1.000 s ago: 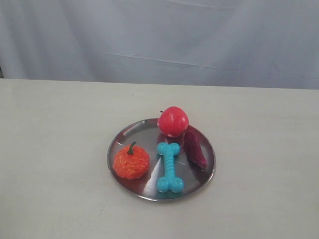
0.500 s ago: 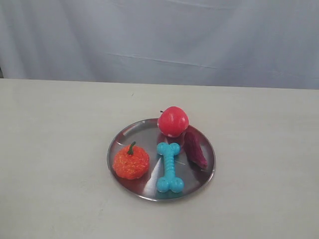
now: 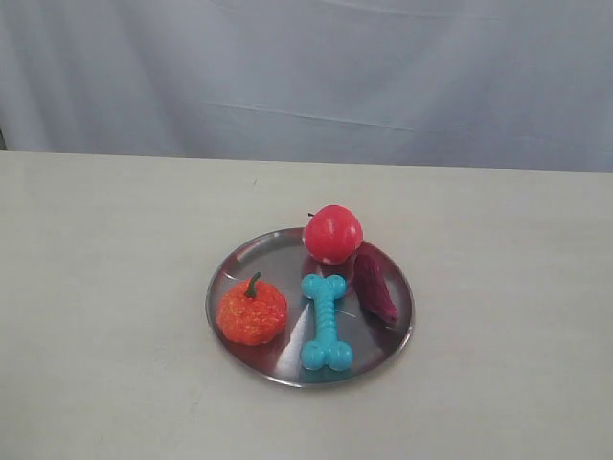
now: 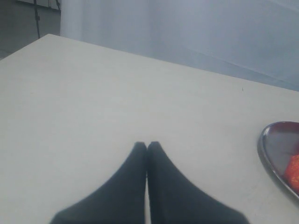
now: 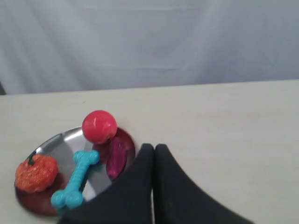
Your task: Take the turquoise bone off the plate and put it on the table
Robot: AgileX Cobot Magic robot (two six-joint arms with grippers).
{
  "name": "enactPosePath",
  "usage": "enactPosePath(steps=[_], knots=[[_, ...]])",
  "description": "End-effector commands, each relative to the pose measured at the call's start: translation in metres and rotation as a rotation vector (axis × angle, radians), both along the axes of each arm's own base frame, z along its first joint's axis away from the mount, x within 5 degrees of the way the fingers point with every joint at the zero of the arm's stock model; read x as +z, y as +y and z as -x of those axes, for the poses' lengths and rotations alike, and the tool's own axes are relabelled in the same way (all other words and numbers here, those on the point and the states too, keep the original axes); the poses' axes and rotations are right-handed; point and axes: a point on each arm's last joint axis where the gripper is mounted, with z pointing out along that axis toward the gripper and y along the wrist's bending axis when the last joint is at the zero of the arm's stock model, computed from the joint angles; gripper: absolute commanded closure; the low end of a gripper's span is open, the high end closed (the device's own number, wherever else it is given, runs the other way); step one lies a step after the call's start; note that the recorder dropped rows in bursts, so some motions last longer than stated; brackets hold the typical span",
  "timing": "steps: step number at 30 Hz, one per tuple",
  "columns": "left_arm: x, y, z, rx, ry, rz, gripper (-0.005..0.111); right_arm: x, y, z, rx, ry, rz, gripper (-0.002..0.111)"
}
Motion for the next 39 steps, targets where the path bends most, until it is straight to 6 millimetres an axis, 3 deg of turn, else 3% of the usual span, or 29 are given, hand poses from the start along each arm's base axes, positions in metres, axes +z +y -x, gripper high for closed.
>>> enactPosePath(steps=[1,5,11,20,24,30,39], knots=[[0.0,0.0,0.0,-0.004,-0.004,0.001,0.107,0.016,-0.002,-0.028,0.101,0.175,-0.048,0.109],[0.0,0.0,0.0,-0.004,-0.004,0.001,0.107,0.022,-0.002,-0.064,0.202,0.362,-0.063,0.109],[0.0,0.0,0.0,-0.004,-0.004,0.001,0.107,0.014,0.007,-0.129,0.308,0.567,-0.064,0.109],[0.0,0.0,0.0,-0.004,-0.004,0.001,0.107,0.014,0.059,-0.218,0.403,0.691,-0.075,0.109],[0.0,0.0,0.0,-0.004,-0.004,0.001,0.107,0.009,0.072,-0.25,0.373,0.714,-0.141,0.109],[0.0,0.0,0.0,-0.004,-0.004,0.001,0.107,-0.013,0.074,-0.287,0.28,0.745,-0.161,0.109],[0.0,0.0,0.0,-0.004,-0.004,0.001,0.107,-0.078,0.08,-0.318,0.24,0.844,-0.115,0.109]])
